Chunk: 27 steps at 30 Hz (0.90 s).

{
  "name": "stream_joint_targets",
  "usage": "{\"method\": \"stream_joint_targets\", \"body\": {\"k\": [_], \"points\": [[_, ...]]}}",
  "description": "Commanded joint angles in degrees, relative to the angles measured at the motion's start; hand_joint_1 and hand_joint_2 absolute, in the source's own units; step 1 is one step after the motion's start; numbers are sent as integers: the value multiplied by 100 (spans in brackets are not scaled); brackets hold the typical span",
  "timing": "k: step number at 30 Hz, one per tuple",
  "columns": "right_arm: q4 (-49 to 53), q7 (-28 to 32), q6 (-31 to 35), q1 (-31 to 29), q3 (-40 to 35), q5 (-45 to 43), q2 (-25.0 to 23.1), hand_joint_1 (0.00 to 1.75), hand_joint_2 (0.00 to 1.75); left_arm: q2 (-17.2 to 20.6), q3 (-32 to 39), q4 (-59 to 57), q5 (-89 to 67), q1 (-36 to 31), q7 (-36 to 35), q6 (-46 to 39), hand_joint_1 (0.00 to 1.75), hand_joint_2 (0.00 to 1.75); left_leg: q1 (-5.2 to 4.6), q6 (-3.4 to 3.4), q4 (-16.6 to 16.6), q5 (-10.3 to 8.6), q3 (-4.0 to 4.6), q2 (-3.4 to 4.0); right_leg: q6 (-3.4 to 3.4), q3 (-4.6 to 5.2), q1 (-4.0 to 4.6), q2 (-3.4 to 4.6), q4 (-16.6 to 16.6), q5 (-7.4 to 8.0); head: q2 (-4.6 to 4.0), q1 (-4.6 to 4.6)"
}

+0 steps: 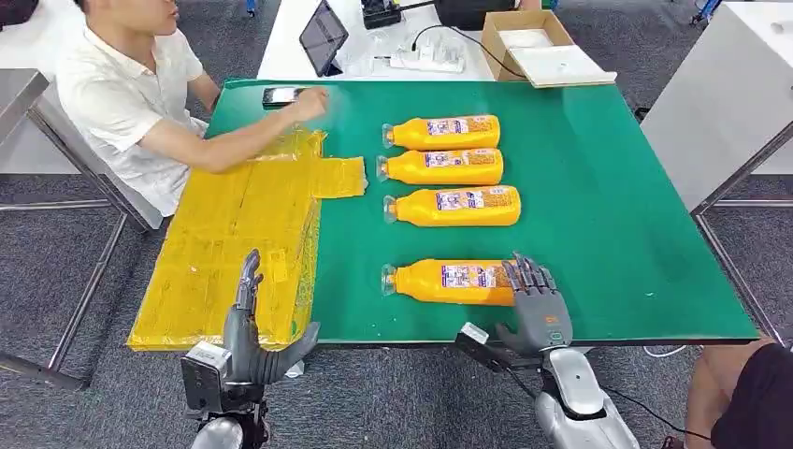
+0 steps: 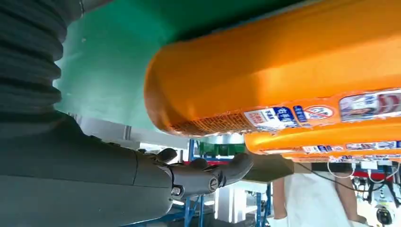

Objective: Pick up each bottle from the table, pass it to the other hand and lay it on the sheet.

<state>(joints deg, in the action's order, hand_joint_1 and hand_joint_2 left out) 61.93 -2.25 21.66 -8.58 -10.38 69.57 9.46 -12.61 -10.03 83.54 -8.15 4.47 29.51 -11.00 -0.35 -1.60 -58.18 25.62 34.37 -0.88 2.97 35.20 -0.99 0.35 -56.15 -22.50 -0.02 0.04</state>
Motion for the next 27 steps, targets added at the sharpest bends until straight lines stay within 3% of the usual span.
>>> {"method": "stream_joint_targets", "body": {"k": [1,13,25,26,27], "points": [[-1289,17,-309,-823,15,-20,-134,0,175,177,-132,-323,-25,-226,-89,71,0,175,6,12,7,7,-31,18,-14,-27,8,8,9,-3,0,0],[-2556,161,-742,-1457,-287,-77,-351,0,175,193,-294,-404,-18,-267,-139,158,0,175,7,12,10,6,-43,22,-15,-37,10,11,11,-1,0,2],[-2837,228,-1041,-1543,-453,-205,-389,0,175,197,-358,-405,-12,-238,-147,172,0,175,12,17,14,-1,-90,26,-20,-80,15,-6,20,3,2,2],[-2918,251,-1166,-1597,-520,-206,-376,37,175,202,-364,-418,-13,-248,-146,172,0,175,8,11,10,1,-93,28,-14,-82,11,0,14,2,0,0],[-3025,282,-1304,-1662,-607,-221,-361,140,175,204,-369,-429,2,-265,-151,183,0,175,11,14,10,0,-96,27,-18,-85,14,-3,17,3,0,2]]}}
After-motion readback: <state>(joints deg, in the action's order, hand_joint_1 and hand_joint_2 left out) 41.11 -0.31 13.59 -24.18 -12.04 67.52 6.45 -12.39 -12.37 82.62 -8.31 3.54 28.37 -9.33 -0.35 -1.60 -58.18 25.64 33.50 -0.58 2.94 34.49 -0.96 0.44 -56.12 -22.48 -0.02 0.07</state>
